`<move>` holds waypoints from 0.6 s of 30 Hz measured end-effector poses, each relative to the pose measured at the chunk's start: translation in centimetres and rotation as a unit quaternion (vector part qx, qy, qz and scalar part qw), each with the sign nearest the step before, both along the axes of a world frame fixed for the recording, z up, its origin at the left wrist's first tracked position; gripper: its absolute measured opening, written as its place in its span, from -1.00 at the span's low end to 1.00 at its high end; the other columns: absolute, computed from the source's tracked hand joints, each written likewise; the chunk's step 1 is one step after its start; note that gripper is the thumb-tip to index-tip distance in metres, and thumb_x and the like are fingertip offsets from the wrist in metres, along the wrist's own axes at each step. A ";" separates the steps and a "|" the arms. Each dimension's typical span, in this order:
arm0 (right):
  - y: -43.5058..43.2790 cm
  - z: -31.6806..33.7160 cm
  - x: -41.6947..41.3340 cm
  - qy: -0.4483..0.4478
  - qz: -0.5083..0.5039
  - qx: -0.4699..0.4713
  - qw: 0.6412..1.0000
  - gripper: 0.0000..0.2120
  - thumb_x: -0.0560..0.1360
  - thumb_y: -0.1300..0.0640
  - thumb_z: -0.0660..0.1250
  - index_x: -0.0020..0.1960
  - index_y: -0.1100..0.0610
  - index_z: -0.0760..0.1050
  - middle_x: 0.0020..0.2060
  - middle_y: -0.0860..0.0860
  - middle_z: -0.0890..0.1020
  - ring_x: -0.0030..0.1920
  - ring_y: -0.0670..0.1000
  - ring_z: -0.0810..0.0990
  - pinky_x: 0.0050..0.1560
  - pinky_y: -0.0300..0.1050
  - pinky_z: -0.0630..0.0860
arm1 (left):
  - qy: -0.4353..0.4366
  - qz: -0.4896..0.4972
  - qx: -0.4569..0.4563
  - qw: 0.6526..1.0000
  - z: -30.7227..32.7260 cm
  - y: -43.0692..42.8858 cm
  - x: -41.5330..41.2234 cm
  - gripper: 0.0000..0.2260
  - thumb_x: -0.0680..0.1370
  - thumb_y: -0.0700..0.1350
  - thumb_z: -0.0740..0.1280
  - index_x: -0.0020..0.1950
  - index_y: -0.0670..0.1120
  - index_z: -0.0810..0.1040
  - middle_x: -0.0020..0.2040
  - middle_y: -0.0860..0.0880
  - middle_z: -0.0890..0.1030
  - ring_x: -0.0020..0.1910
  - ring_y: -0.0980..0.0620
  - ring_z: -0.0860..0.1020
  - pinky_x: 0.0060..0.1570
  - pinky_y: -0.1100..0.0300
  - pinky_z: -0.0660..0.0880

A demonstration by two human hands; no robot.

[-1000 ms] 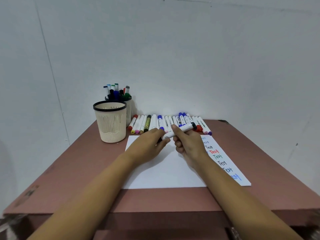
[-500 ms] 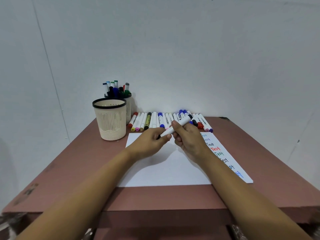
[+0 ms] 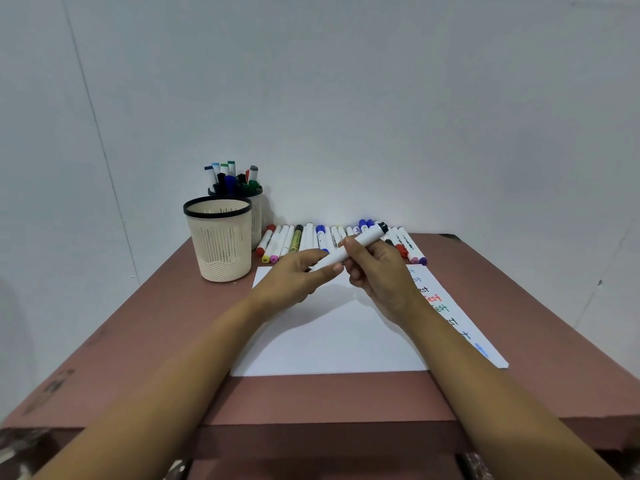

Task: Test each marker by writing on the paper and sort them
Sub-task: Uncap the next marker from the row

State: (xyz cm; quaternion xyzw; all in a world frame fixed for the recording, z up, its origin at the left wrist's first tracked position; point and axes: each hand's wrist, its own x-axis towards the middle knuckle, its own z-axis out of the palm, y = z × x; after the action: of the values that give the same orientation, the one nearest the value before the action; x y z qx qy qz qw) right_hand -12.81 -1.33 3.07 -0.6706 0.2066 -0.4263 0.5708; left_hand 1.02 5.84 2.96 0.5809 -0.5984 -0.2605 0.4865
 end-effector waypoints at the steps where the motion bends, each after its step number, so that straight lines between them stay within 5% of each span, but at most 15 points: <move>1: 0.1 0.2 0.0 -0.007 -0.007 0.019 1.000 -0.82 0.60 0.09 0.24 -0.11 0.14 0.53 -0.45 -0.09 0.47 -0.41 -0.11 0.36 -0.34 -0.22 0.30 | -0.021 0.015 -0.004 1.000 0.0 -0.1 0.0 -0.86 0.54 -0.03 0.34 0.02 -0.07 0.57 -0.48 0.17 0.36 -0.55 0.20 0.31 -0.48 0.36 0.25; 5: 0.0 1.1 -0.5 -0.120 -0.037 0.156 0.980 -0.83 0.63 0.07 0.18 -0.06 0.14 0.43 -0.40 0.00 0.56 -0.47 -0.05 0.54 -0.37 -0.16 0.46 | -0.139 0.097 0.031 0.985 -0.5 -0.6 1.4 -0.55 0.45 0.11 0.41 0.31 0.13 0.38 -0.05 0.07 0.55 -0.12 0.16 0.52 -0.11 0.25 0.44; 9: -0.6 1.2 -1.3 -0.188 -0.042 0.258 0.947 -0.80 0.64 0.05 0.14 0.11 0.19 0.36 -0.17 0.21 0.58 -0.35 0.15 0.67 -0.22 0.00 0.65 | -0.257 0.154 0.019 0.954 -1.4 -1.0 2.6 -0.65 0.59 -0.08 0.23 0.38 0.03 0.37 -0.02 -0.01 0.62 -0.04 0.03 0.54 -0.08 0.23 0.39; 14: -0.7 1.0 -2.6 -0.105 -0.070 0.220 0.967 -0.94 0.59 0.24 0.24 -0.06 0.15 0.39 -0.21 0.16 0.52 -0.32 0.07 0.58 -0.31 -0.15 0.60 | -0.386 0.121 0.067 0.912 -1.7 -0.7 2.6 -0.62 0.61 -0.14 0.11 0.45 -0.04 0.34 0.42 -0.01 0.38 0.36 0.01 0.35 0.28 0.16 0.29; 18: -0.6 1.0 -4.6 -0.033 -0.103 0.173 0.979 -0.89 0.53 0.35 0.26 -0.13 0.19 0.41 -0.29 0.09 0.51 -0.35 -0.03 0.46 -0.43 -0.29 0.48 | -0.440 0.078 0.125 0.886 -0.7 -0.8 2.9 -0.64 0.61 -0.15 0.09 0.40 -0.11 0.37 0.42 -0.05 0.36 0.36 -0.02 0.35 0.33 0.08 0.30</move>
State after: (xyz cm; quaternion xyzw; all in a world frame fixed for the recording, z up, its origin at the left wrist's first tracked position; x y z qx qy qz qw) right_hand -17.40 -1.97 4.09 -0.5222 0.3262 -0.4625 0.6380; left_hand 3.92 5.07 2.27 0.7367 -0.6663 -0.0120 0.1149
